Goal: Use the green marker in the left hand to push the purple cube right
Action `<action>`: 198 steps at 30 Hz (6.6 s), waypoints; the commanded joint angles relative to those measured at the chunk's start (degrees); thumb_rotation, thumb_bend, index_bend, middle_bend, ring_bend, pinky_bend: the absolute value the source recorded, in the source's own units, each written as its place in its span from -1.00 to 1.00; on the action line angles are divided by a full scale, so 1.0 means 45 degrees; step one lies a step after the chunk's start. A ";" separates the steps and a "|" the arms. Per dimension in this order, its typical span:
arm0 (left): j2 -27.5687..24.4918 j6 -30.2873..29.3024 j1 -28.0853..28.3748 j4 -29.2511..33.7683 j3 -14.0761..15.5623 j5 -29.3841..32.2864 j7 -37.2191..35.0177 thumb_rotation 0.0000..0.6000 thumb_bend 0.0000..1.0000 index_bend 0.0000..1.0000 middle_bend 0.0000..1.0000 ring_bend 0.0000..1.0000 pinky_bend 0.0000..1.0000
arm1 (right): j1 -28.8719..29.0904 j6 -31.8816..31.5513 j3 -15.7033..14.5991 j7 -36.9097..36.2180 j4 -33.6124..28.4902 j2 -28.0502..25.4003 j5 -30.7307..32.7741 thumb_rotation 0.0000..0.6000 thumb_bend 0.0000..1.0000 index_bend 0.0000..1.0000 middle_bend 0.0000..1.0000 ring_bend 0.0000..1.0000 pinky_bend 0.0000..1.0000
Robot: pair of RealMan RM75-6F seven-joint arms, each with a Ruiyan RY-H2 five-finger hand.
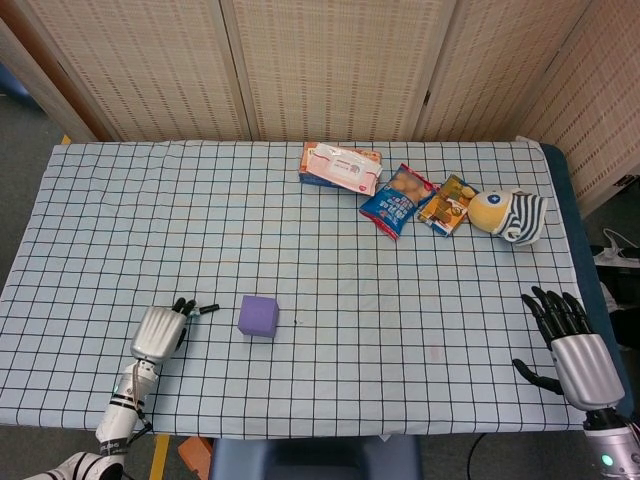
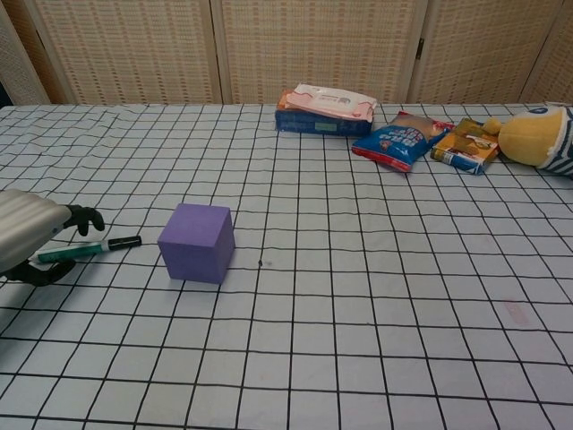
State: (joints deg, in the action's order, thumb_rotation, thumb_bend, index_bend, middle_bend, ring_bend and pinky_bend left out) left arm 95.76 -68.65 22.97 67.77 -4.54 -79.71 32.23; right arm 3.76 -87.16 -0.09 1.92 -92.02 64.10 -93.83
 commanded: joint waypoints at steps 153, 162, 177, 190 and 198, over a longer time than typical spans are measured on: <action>0.6232 0.2009 0.6265 -0.5392 -0.1260 -0.1637 -0.0636 1.00 0.41 0.63 0.71 1.00 1.00 | -0.0082 0.0484 0.0277 -0.1477 -0.0257 -0.1118 0.1105 0.77 -0.74 -1.00 -1.00 -1.00 -1.00; 0.6881 0.2006 0.6899 -0.6300 -0.1417 -0.1656 -0.1193 1.00 0.41 0.63 0.71 1.00 1.00 | -0.0130 0.0474 0.0303 -0.1550 -0.0226 -0.1176 0.1181 0.76 -0.75 -1.00 -1.00 -1.00 -1.00; 0.5540 0.0799 0.6132 -0.5213 -0.1099 -0.1687 -0.1150 1.00 0.40 0.63 0.71 1.00 1.00 | -0.0141 0.0495 0.0269 -0.1308 -0.0262 -0.1092 0.1080 0.76 -0.74 -1.00 -1.00 -1.00 -1.00; 0.1518 -0.0473 0.3541 -0.2692 -0.0013 -0.1349 -0.1463 1.00 0.40 0.62 0.70 1.00 1.00 | -0.0052 0.0674 0.0276 -0.0766 -0.0346 -0.0852 0.1111 0.76 -0.74 -1.00 -1.00 -1.00 -1.00; 0.0825 -0.0391 0.2586 -0.3602 0.0124 -0.0764 -0.3027 1.00 0.37 0.61 0.70 1.00 1.00 | -0.0020 0.0713 0.0302 -0.0391 -0.0419 -0.0684 0.1155 0.77 -0.74 -1.00 -1.00 -1.00 -1.00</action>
State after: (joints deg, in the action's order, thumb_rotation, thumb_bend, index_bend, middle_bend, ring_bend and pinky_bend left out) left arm 99.69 -70.81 35.39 53.32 -4.28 -83.92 20.18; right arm 3.65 -83.97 1.26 0.05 -93.86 60.93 -88.64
